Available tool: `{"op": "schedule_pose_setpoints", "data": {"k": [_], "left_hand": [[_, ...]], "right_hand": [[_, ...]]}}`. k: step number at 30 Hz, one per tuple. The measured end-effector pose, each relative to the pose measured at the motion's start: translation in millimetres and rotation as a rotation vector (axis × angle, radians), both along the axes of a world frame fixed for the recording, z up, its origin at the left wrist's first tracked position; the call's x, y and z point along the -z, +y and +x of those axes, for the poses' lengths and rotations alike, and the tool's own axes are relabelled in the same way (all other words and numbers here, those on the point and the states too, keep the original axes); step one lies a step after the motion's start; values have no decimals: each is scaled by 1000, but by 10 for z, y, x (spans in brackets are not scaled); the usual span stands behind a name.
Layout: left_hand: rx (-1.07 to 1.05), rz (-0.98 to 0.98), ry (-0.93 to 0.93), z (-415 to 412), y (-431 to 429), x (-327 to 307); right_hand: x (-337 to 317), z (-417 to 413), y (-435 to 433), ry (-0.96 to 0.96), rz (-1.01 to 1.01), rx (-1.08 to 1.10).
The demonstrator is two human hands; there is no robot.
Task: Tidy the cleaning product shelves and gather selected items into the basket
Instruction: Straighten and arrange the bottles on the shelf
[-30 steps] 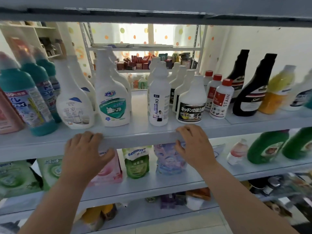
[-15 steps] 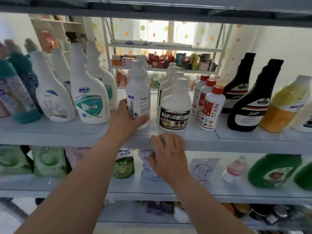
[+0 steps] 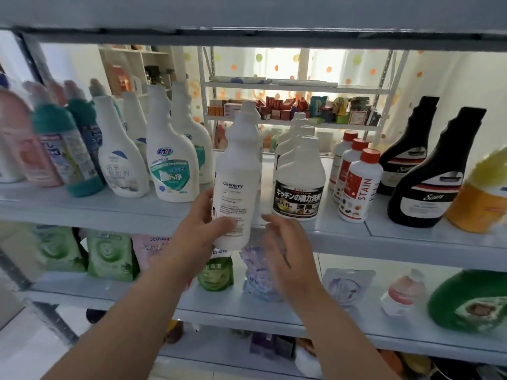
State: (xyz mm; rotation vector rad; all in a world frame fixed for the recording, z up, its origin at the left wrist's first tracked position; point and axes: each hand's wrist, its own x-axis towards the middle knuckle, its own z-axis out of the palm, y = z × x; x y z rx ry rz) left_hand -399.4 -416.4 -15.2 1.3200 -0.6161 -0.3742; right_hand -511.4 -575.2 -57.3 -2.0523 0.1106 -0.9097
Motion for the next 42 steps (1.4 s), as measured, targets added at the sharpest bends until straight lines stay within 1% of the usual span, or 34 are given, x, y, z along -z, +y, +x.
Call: {"op": "schedule_pose_setpoints", "data": {"k": [2, 4, 6, 8, 11, 14, 15, 18, 20, 22, 25, 27, 29, 30, 31, 32, 34, 36, 38, 40, 42], "left_hand": [[130, -126, 158, -196, 116, 103], [243, -223, 311, -380, 200, 210], [253, -253, 446, -508, 279, 290], [234, -251, 580, -557, 379, 381], [265, -290, 783, -530, 591, 505], [332, -387, 917, -464, 855, 563], [348, -393, 932, -440, 937, 591], [334, -338, 902, -374, 1160, 669], [221, -252, 785, -355, 1282, 722], [89, -185, 611, -381, 1381, 746], [22, -25, 213, -530, 1542, 763], [19, 68, 33, -618, 1692, 750], [34, 75, -65, -610, 1836, 778], [51, 44, -42, -571, 1893, 760], [62, -13, 57, -510, 1912, 735], [70, -56, 212, -452, 1911, 703], [101, -56, 500, -387, 1840, 638], [132, -9, 639, -399, 1823, 664], [121, -39, 705, -418, 1834, 788], [97, -22, 669, -458, 1852, 827], [61, 53, 580, -502, 1844, 824]], "right_hand": [[-69, -78, 132, -56, 206, -159], [-82, -140, 295, -66, 335, -336], [-66, -165, 473, -43, 472, -444], [-14, -169, 656, -16, 552, -421], [90, -147, 936, 2, 584, -322], [152, -111, 1192, 30, 571, -296], [171, -98, 1274, 42, 557, -280], [242, -60, 1523, 64, 552, -223], [271, -40, 1691, 71, 577, -221], [275, -13, 1847, 109, 577, -210], [265, 10, 2053, 155, 569, -148], [234, 8, 2153, 134, 668, -87], [205, 7, 2201, 90, 897, -70], [196, -1, 2212, 74, 1009, -81], [181, -6, 2230, 52, 1089, -102], [188, -11, 2272, 20, 1135, -122], [213, -3, 2358, -34, 1127, -190], [258, 7, 2504, -38, 999, -205], [288, -3, 2587, -4, 862, -137], [293, -20, 2575, 46, 732, -85], [274, -33, 2518, 117, 634, -58]]}}
